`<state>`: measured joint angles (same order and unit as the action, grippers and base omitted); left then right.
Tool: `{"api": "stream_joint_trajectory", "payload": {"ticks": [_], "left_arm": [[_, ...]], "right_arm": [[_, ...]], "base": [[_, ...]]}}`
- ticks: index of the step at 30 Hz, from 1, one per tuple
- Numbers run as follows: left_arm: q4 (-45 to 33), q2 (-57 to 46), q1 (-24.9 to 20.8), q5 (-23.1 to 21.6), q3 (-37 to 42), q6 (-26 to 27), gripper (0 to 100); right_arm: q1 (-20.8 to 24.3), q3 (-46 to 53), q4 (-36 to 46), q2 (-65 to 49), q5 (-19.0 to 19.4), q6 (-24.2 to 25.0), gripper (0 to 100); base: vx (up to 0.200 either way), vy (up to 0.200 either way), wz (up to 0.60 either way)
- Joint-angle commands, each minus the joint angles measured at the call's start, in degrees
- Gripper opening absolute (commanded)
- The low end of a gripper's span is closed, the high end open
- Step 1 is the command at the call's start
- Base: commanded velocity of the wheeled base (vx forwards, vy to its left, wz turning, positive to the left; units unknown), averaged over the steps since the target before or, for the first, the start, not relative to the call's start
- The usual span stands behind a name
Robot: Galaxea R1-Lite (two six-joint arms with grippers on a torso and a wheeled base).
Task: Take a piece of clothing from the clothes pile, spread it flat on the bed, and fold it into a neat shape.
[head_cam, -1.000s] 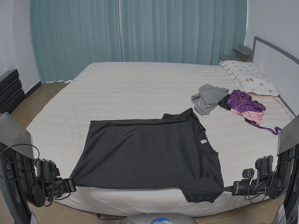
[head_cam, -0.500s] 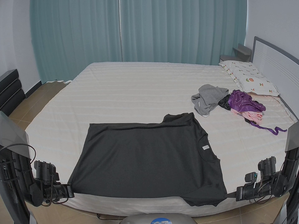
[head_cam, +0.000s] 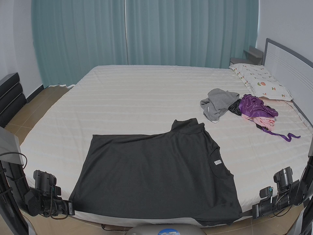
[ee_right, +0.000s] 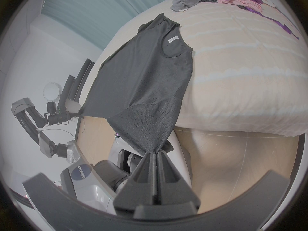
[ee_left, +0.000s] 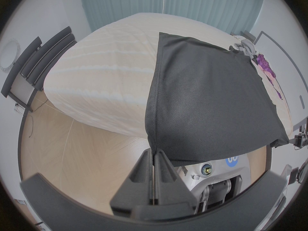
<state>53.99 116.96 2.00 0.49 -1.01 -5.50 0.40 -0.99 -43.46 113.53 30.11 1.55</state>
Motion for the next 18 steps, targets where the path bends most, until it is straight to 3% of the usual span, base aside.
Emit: {"api": "stream_joint_trajectory", "payload": {"ticks": [1, 18], "left_arm": [[-2.6, -3.8, -0.2, 0.0, 0.9, 1.0, 0], [-16.9, -12.5, -0.3, 0.3, 0.9, 6.8, 0]], "right_arm": [[0.1, 1.0, 2.9, -4.8, -0.2, -1.7, 0], [0.9, 1.0, 14.5, -13.0, -1.9, -5.2, 0]], "base": [[0.0, 0.0, 0.0], [0.0, 0.0, 0.0]]}}
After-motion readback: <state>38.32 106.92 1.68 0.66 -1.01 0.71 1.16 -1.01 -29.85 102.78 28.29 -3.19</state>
